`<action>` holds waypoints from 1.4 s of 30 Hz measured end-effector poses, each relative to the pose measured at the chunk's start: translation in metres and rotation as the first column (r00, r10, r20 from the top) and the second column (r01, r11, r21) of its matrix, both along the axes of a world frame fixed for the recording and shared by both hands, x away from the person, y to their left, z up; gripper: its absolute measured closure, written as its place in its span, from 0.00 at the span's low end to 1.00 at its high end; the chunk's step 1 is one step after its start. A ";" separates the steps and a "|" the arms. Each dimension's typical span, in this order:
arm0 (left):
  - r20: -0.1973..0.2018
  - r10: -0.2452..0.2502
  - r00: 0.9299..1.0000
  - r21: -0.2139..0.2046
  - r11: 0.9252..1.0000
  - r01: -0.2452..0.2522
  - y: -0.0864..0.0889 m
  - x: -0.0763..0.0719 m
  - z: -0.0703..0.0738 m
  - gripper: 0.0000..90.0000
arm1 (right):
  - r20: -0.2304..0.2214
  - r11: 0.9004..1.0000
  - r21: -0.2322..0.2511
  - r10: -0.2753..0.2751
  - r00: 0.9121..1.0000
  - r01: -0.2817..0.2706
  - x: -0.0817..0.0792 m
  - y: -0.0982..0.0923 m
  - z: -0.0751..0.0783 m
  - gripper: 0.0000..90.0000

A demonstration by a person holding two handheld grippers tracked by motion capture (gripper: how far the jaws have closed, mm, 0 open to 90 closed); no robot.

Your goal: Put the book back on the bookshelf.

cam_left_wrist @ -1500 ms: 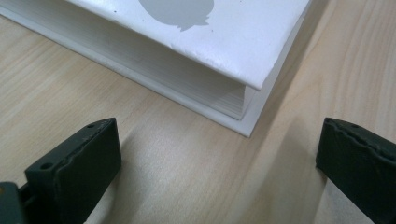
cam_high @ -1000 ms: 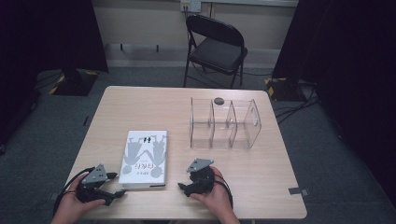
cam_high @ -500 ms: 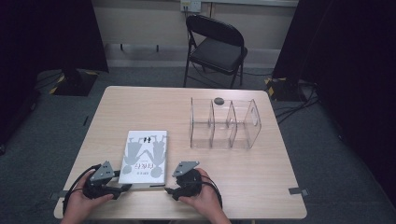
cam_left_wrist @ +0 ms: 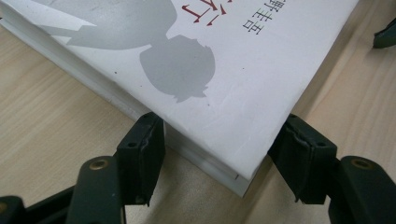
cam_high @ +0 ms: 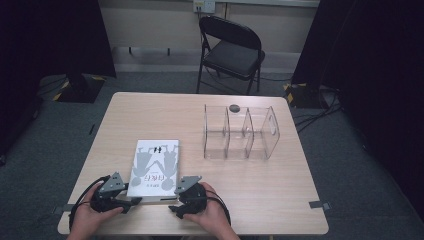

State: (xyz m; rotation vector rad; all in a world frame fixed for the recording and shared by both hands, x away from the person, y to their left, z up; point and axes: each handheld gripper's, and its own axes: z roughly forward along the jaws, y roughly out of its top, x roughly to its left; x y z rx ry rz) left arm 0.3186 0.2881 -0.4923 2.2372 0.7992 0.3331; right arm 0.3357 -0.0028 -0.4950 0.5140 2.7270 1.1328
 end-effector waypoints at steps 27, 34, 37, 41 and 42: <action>-0.001 0.036 0.999 0.018 0.999 -0.036 -0.010 0.001 0.019 0.37 | 0.004 1.000 0.016 -0.020 1.000 0.020 0.001 -0.001 -0.002 0.29; -0.011 0.027 1.000 0.016 1.000 -0.027 -0.010 0.004 0.023 0.38 | 0.111 0.997 0.054 -0.065 0.992 0.059 0.000 -0.007 0.014 0.29; -0.027 0.031 0.999 0.016 0.999 -0.030 -0.011 0.004 0.023 0.38 | 0.148 0.995 0.086 -0.062 0.987 0.049 -0.002 -0.006 0.022 0.28; -0.022 0.032 0.999 0.028 0.999 -0.032 -0.012 0.003 0.027 0.39 | 0.187 0.997 0.070 -0.038 0.982 0.025 -0.002 0.004 0.024 0.25; -0.021 0.031 0.999 0.030 0.999 -0.031 -0.011 0.003 0.028 0.40 | 0.194 0.998 0.064 -0.029 0.981 0.016 -0.002 0.008 0.025 0.24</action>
